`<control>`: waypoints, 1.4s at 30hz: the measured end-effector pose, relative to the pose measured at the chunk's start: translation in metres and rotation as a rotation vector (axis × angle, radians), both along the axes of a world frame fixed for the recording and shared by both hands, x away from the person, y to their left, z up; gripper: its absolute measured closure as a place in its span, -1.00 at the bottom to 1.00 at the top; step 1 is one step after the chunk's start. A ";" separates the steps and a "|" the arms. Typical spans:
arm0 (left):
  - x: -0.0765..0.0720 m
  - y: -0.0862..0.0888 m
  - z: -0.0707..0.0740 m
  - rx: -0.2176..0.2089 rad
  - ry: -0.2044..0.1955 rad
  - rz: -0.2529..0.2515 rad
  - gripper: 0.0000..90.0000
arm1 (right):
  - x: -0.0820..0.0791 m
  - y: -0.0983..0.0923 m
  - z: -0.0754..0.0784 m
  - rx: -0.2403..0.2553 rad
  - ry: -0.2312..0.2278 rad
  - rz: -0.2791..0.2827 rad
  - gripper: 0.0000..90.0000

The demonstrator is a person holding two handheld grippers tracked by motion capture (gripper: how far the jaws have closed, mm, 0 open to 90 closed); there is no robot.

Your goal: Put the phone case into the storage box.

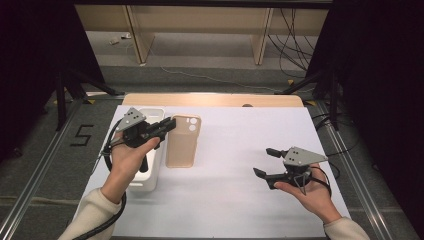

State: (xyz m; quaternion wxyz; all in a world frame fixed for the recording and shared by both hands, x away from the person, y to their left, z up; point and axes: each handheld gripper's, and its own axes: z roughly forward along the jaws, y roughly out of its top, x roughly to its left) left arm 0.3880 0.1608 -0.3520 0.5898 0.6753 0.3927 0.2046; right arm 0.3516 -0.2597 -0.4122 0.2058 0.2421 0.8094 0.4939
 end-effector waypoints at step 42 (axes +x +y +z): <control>0.002 0.009 0.014 0.003 -0.045 -0.003 0.82 | 0.000 -0.006 -0.002 0.026 0.007 -0.023 -0.48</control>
